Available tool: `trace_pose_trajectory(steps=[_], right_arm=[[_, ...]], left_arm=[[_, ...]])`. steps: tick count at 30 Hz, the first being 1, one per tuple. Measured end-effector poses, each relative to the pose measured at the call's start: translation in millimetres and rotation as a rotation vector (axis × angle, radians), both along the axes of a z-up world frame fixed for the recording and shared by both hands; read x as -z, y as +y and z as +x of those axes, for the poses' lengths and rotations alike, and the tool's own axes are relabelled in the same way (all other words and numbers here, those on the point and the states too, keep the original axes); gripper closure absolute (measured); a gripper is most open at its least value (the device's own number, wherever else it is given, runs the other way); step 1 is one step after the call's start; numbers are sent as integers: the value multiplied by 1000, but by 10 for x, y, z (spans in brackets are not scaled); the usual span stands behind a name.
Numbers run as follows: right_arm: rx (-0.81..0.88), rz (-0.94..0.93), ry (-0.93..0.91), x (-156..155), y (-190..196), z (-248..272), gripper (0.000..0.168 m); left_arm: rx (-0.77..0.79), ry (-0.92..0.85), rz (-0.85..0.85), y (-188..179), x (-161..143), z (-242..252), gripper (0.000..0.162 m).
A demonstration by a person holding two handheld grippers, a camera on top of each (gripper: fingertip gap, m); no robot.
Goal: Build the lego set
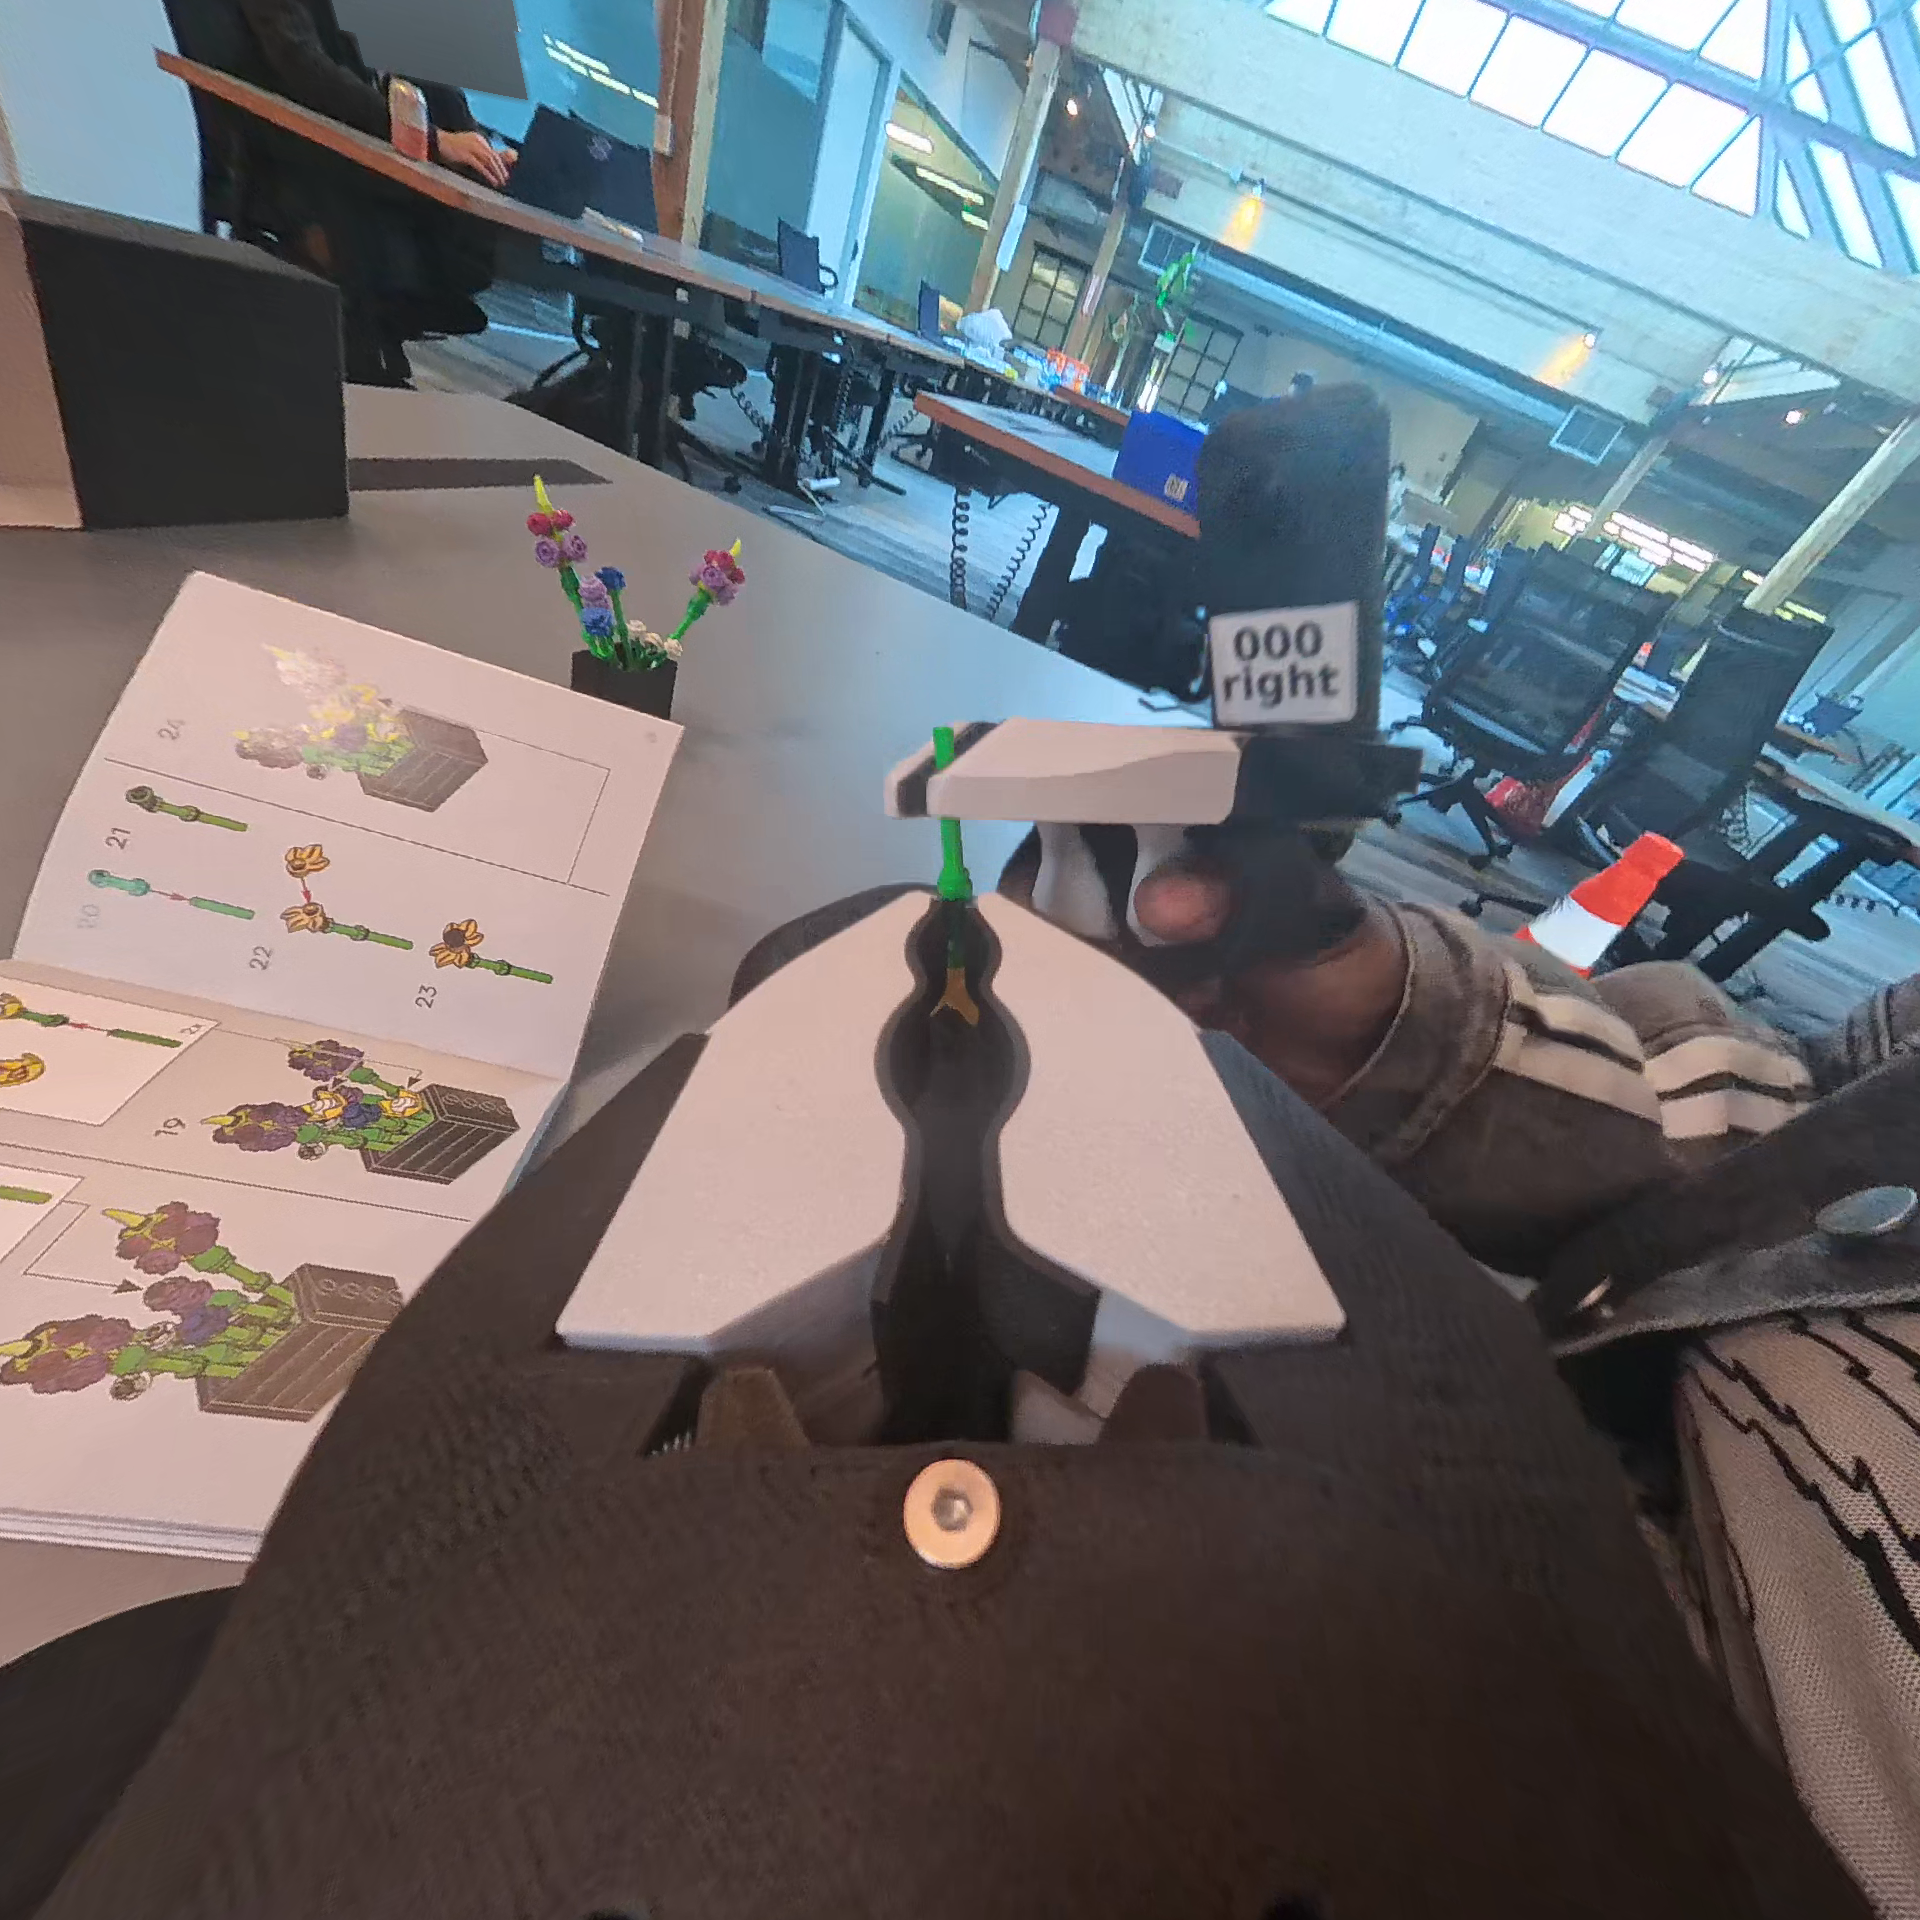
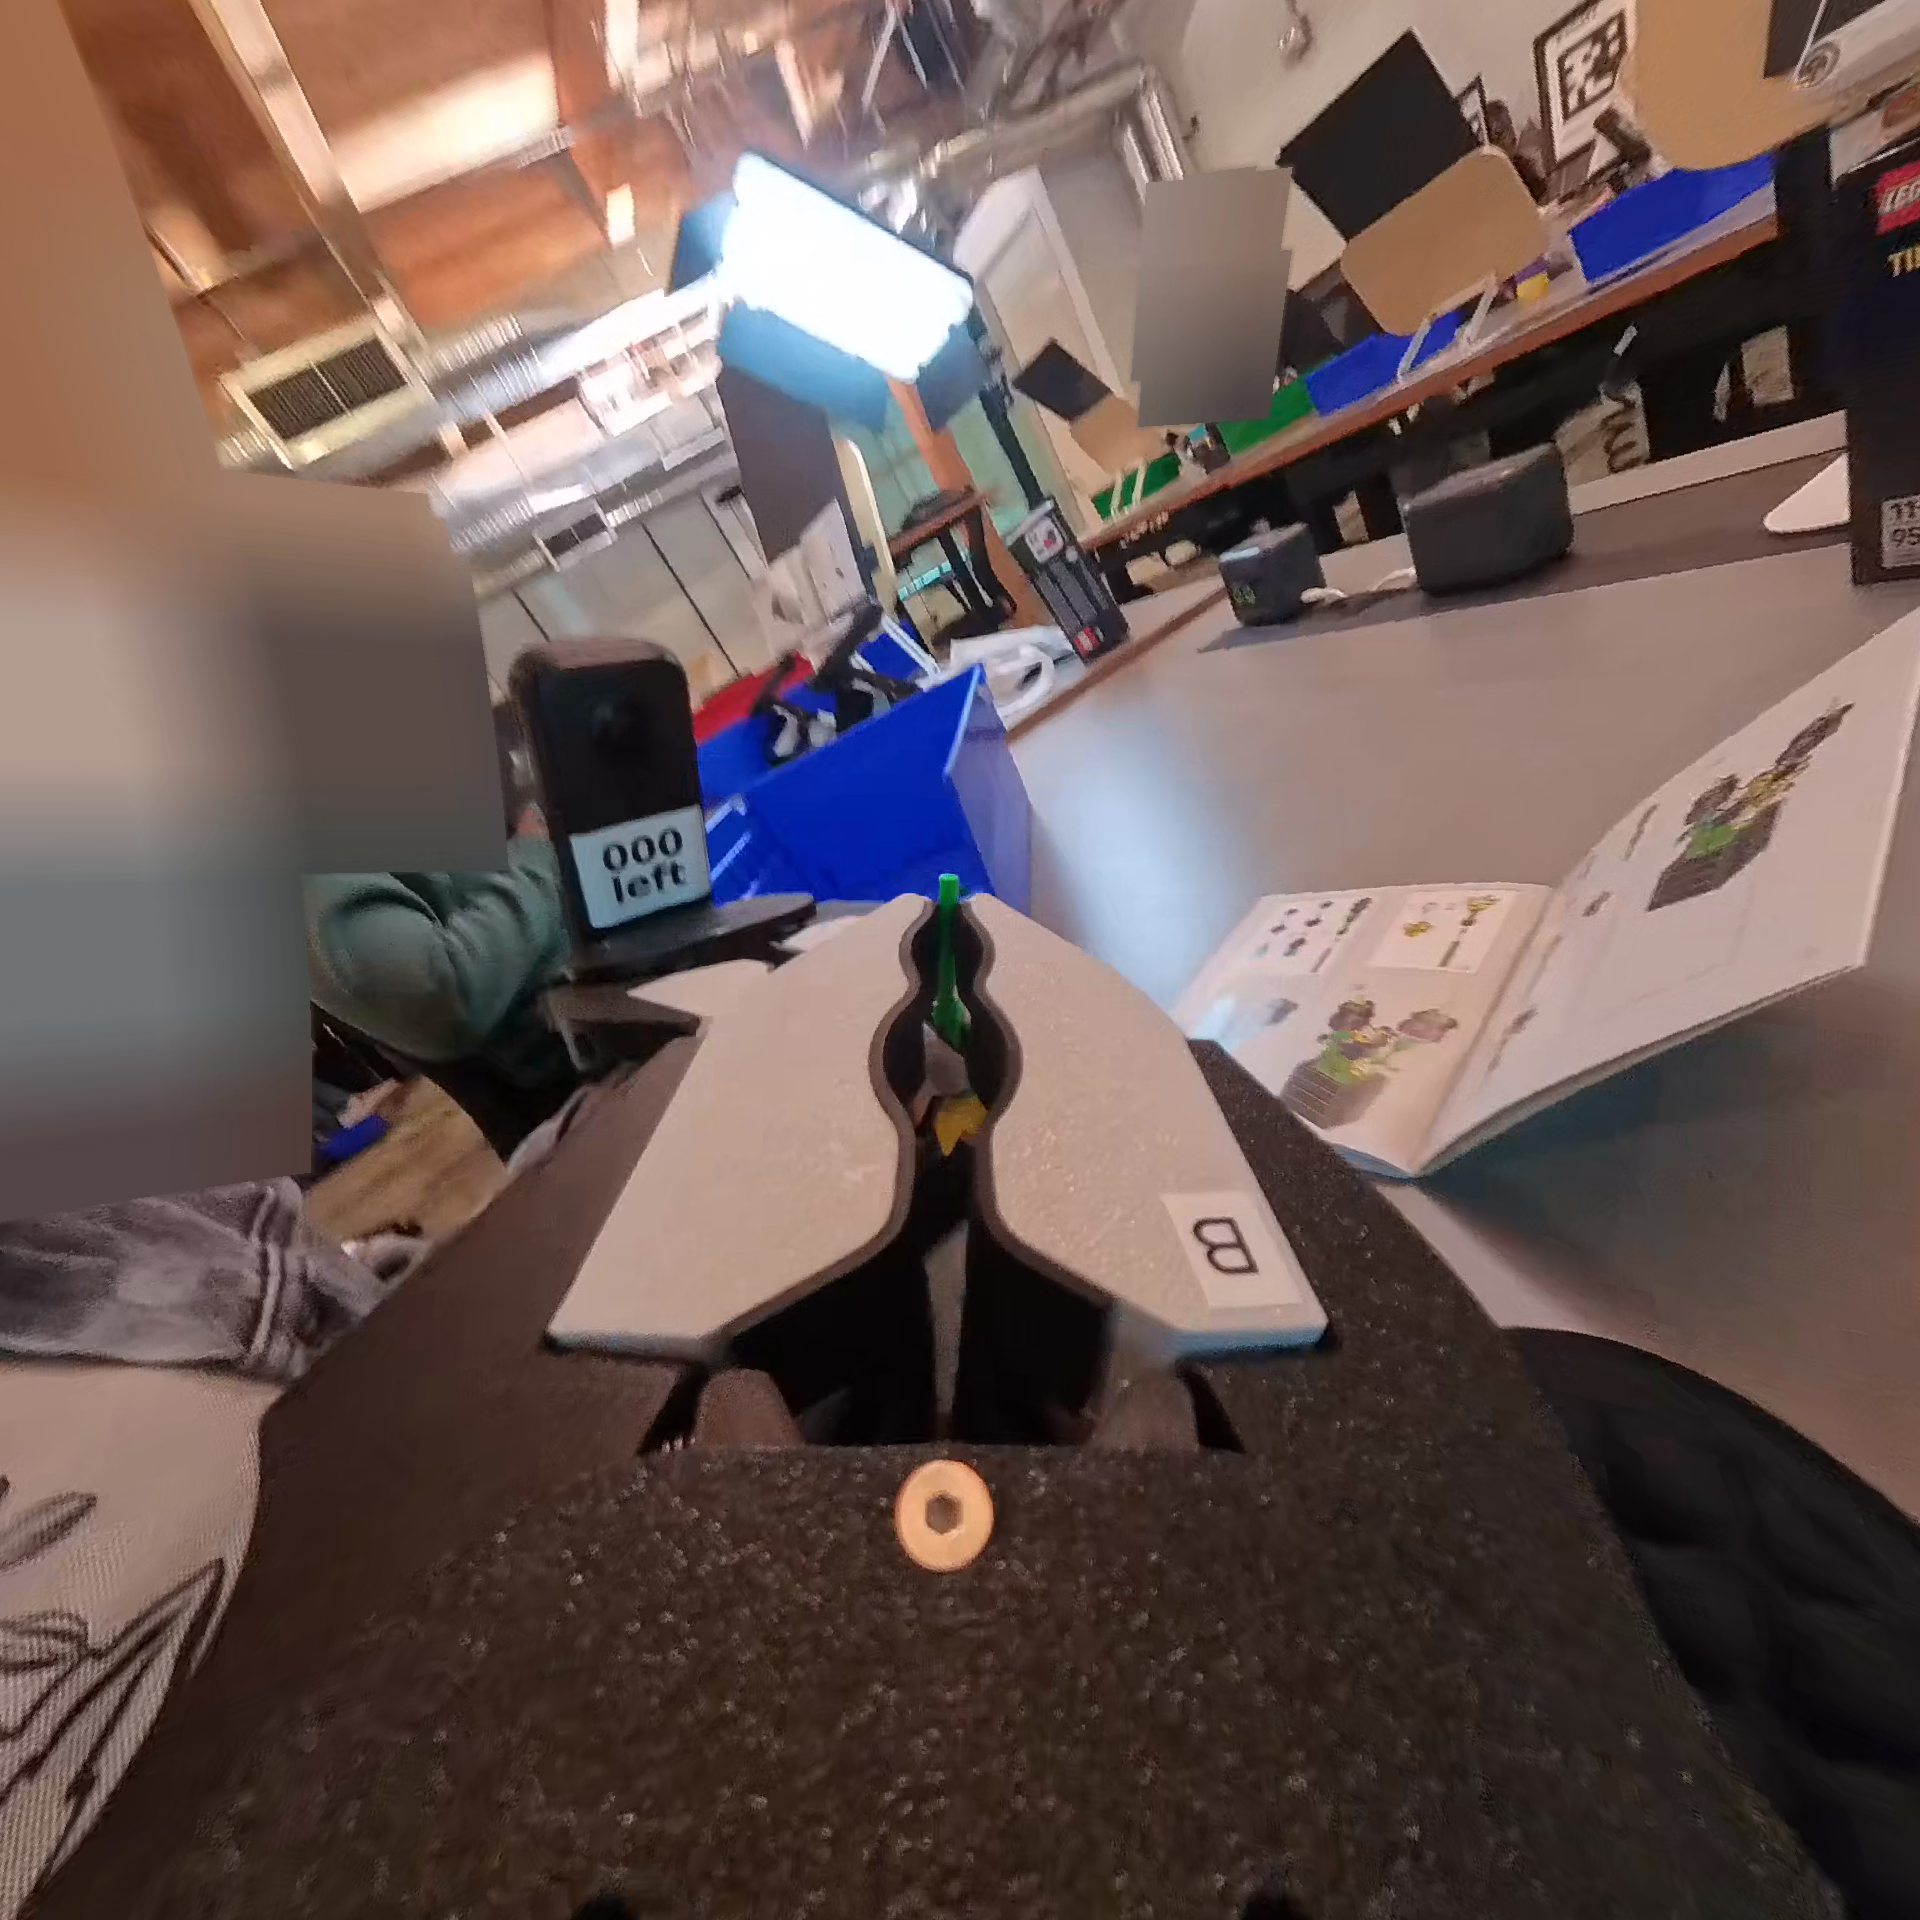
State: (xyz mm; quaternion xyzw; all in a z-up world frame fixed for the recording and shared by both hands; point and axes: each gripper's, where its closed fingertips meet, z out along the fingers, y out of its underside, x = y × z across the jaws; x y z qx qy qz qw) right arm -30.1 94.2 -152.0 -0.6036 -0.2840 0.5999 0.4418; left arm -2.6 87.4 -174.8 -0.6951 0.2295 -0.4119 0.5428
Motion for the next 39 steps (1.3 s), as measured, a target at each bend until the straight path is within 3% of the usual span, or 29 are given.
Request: trace_pose_trajectory(steps=[1,5,39], right_arm=[[-8,5,-23,20,-5,19,166],[-35,-61,-17,83,-9,68,166],[-4,6,-197,262,-31,98,165]], left_arm=[[8,14,-5,-6,18,18,161],[24,53,-24,-9,80,62,161],[65,90,-88,-16,202,103,162]])
